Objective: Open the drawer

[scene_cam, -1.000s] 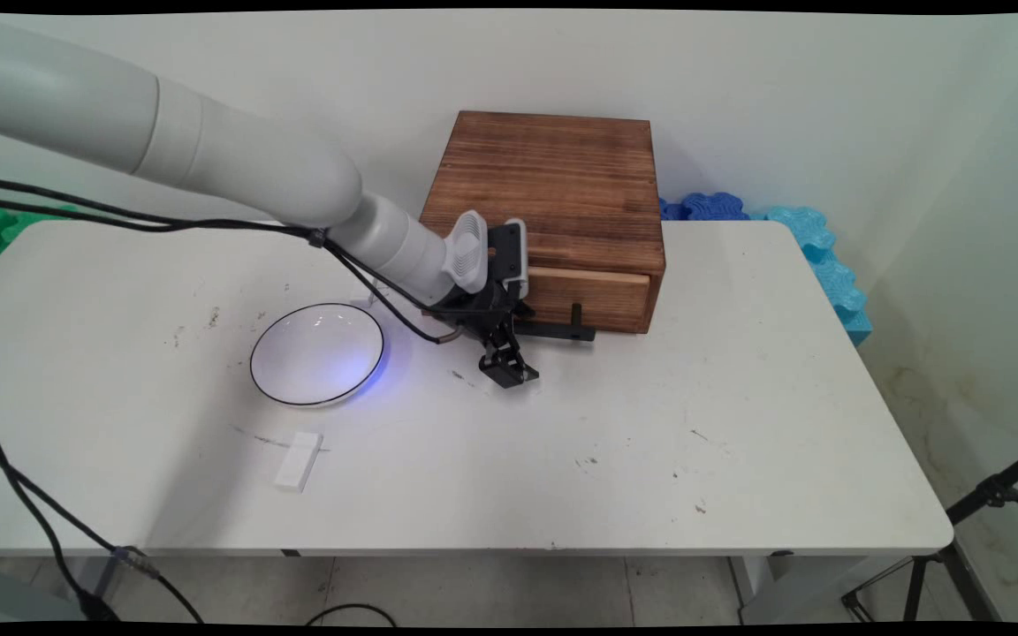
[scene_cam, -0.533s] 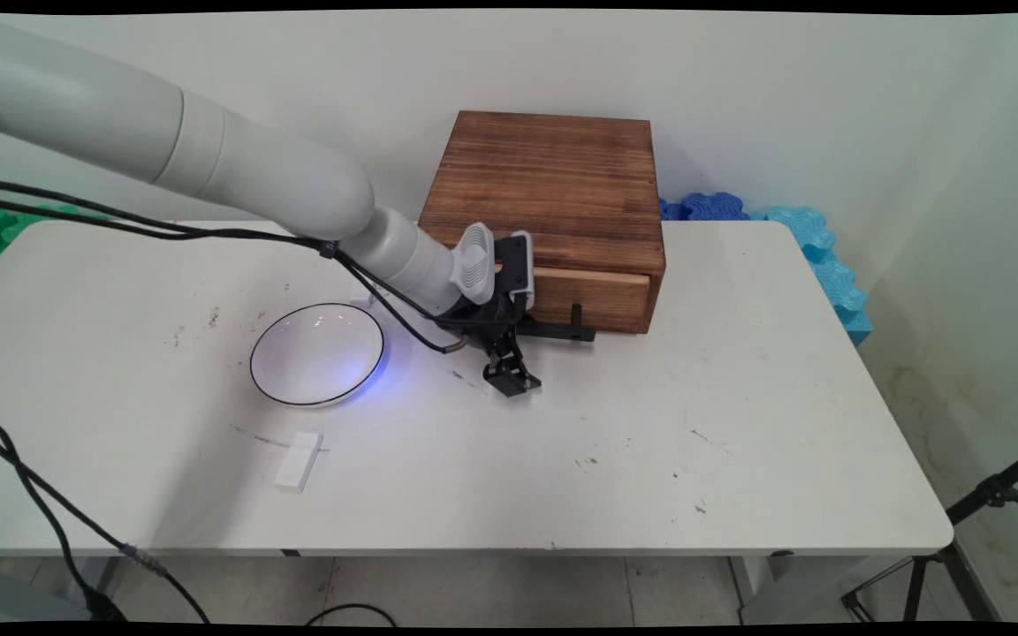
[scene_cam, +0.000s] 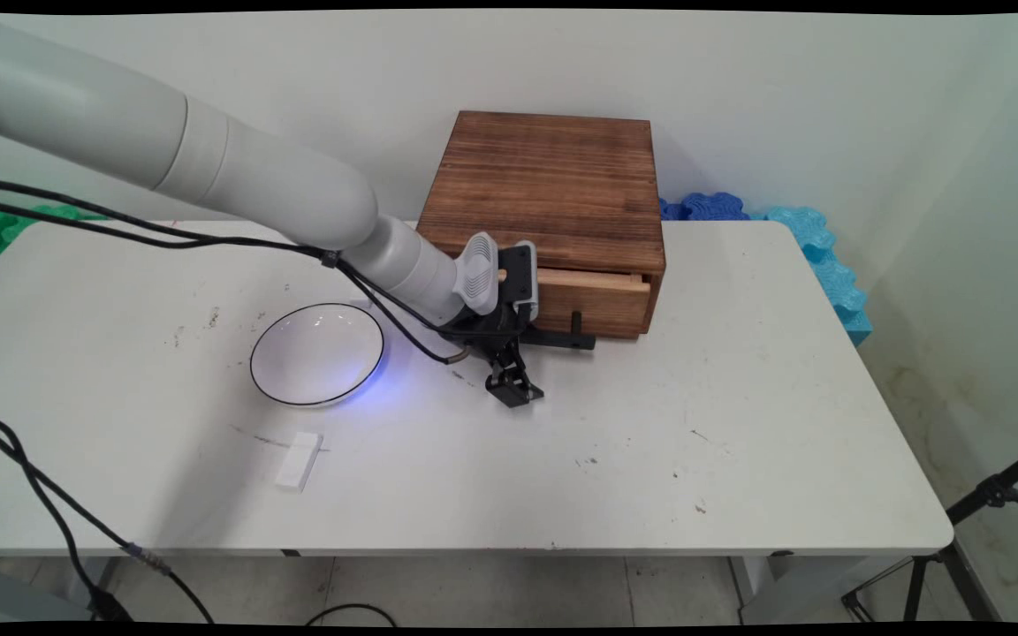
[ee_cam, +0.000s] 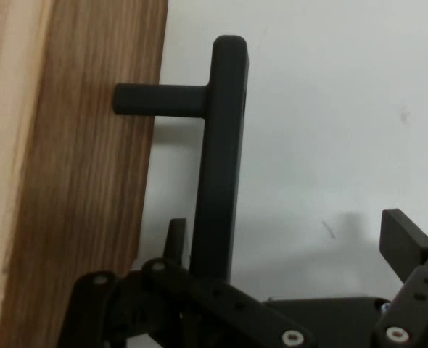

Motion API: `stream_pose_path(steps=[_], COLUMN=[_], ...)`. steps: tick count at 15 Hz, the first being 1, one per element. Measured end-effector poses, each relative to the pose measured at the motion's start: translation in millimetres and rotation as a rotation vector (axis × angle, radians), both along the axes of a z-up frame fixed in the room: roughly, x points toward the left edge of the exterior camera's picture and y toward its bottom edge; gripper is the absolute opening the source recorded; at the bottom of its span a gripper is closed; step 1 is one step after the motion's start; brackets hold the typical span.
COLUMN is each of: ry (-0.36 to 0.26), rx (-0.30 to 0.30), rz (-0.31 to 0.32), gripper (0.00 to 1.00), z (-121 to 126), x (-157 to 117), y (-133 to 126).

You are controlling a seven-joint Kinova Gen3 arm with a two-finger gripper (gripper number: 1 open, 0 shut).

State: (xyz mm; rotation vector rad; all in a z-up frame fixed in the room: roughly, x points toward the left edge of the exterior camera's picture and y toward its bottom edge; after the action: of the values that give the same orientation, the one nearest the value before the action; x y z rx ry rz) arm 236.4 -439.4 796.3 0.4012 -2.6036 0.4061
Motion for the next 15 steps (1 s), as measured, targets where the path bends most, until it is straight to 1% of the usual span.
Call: stream_pose_path(steps=[15], ry=[0.007], rx=[0.030], rz=[-0.022], gripper=[1.00], z=[6], x=[-9], y=[37])
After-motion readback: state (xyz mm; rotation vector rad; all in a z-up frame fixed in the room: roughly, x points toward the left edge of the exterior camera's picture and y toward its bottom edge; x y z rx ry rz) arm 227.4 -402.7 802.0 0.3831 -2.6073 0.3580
